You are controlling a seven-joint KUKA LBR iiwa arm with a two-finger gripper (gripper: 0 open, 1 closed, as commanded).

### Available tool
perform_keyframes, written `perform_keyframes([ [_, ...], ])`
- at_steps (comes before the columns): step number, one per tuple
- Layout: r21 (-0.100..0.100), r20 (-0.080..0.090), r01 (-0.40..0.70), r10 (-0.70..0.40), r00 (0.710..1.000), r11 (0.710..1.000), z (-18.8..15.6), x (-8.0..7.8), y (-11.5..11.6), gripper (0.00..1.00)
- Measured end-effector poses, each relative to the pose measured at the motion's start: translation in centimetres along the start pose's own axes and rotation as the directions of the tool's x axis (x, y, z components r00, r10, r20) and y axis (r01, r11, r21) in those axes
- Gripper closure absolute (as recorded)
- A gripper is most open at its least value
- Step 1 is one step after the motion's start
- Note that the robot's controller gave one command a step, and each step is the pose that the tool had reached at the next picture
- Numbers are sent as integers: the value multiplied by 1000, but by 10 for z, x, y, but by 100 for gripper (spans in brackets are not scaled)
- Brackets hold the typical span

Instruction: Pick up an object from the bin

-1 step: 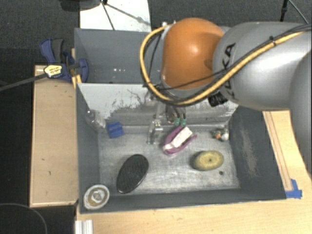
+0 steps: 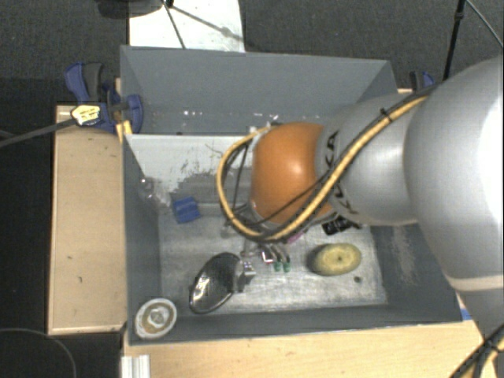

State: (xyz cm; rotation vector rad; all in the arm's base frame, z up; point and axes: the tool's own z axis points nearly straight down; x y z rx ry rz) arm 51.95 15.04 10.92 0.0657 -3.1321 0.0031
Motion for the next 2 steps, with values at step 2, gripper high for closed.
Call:
perform_keyframes([
  [2, 8, 19, 285, -285, 958, 959, 37, 6, 56, 0],
])
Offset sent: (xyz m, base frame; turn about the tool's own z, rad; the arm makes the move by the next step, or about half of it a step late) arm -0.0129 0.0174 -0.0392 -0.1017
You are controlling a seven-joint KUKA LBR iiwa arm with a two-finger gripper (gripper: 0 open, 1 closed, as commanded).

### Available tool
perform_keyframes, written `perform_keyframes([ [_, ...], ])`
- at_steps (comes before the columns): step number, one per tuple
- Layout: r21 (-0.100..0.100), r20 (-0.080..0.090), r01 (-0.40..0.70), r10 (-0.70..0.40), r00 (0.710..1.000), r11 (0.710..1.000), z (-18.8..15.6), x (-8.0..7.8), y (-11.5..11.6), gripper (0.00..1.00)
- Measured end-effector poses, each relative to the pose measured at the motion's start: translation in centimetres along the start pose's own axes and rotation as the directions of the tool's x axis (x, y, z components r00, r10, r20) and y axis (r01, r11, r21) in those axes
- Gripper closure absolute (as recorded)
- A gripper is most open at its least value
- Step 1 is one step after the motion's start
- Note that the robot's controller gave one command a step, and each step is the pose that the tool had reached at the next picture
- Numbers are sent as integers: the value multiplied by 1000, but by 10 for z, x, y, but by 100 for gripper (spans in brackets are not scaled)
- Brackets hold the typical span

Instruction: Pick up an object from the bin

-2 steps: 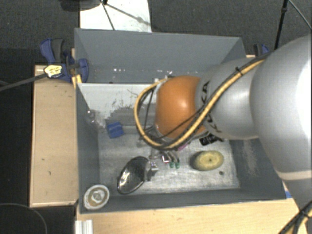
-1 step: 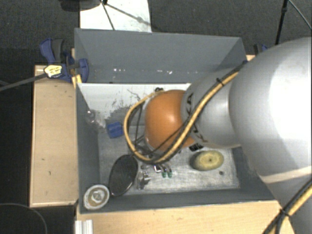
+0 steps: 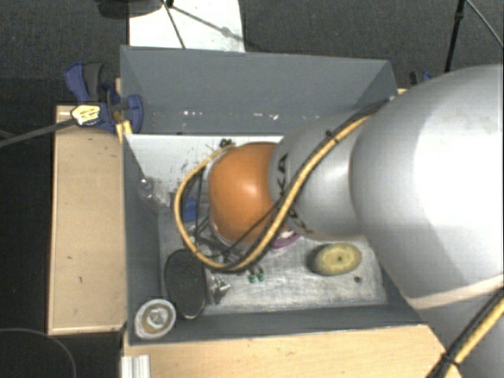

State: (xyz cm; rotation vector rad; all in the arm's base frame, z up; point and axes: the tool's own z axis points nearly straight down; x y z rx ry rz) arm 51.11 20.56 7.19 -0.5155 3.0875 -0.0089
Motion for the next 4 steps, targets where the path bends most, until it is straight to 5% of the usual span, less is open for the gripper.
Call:
perform_keyframes([
  [1, -1, -3, -5, 5, 1000, 1000, -1, 1, 0, 100],
  [2, -3, -7, -9, 9, 1000, 1000, 1, 2, 1, 0],
  [3, 9, -17, 23, -23, 1000, 1000, 1, -13, 36, 0],
  [4, 2, -10, 19, -19, 1000, 1000, 0, -14, 38, 100],
])
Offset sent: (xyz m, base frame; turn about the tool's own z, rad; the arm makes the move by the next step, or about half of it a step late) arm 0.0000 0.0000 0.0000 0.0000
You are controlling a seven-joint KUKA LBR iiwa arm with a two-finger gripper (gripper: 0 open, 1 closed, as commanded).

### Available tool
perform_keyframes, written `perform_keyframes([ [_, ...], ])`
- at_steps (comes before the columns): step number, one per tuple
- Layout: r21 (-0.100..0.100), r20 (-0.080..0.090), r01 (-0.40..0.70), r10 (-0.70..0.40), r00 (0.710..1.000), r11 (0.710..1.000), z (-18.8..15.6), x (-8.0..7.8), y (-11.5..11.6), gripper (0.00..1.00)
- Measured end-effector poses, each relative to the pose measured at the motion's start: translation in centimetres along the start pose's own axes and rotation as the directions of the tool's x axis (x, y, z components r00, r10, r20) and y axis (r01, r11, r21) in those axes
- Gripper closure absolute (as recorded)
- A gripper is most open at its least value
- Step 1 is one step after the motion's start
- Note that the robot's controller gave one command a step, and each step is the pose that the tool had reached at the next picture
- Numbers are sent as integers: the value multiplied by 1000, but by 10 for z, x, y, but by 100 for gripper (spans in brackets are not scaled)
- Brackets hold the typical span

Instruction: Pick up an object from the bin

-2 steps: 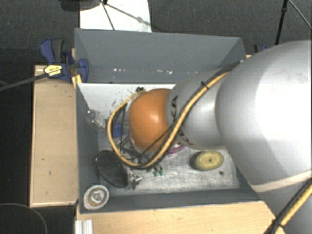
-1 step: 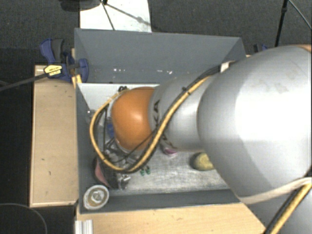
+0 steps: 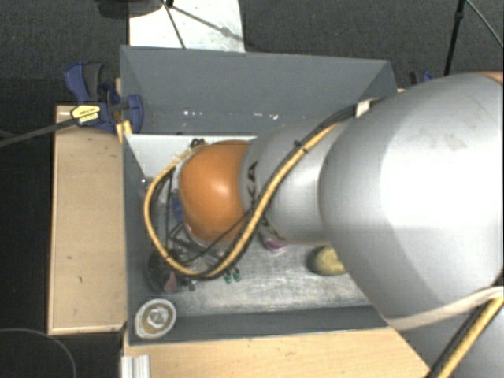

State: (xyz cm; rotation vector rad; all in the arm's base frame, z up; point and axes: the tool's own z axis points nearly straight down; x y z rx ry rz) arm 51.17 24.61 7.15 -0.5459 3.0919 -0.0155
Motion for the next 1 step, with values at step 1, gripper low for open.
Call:
perform_keyframes([
  [1, -7, 12, 341, -341, 940, 940, -127, 2, -5, 100],
])
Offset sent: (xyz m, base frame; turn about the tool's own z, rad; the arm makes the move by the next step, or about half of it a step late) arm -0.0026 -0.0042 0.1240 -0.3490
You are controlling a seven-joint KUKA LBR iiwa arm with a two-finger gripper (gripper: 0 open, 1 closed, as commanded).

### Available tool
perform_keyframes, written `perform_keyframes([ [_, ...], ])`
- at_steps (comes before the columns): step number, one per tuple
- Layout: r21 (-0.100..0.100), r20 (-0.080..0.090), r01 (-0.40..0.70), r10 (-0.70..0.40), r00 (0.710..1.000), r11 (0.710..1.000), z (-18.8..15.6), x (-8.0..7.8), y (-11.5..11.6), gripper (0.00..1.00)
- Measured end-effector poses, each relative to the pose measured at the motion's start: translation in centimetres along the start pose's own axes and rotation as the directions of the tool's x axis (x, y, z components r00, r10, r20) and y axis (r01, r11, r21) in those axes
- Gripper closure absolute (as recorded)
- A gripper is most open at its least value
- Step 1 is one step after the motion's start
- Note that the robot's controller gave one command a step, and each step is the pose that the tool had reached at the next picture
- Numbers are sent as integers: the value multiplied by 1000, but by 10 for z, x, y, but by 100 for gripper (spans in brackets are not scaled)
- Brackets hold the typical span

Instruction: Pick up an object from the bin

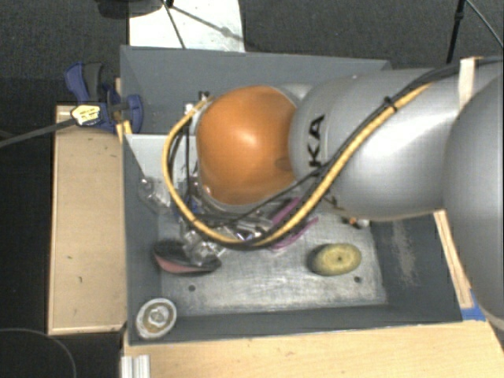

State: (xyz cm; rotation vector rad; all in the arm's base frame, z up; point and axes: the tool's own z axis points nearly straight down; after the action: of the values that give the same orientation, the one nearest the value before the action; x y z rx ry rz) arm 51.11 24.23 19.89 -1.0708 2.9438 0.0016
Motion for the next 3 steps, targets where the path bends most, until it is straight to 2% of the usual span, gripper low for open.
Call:
perform_keyframes([
  [1, -2, -5, -2, 2, 1000, 1000, 3, 1, 1, 0],
  [2, -5, -6, 338, -338, 941, 941, 130, -13, -24, 0],
  [3, -6, -5, 334, -334, 943, 943, 128, -13, -24, 100],
])
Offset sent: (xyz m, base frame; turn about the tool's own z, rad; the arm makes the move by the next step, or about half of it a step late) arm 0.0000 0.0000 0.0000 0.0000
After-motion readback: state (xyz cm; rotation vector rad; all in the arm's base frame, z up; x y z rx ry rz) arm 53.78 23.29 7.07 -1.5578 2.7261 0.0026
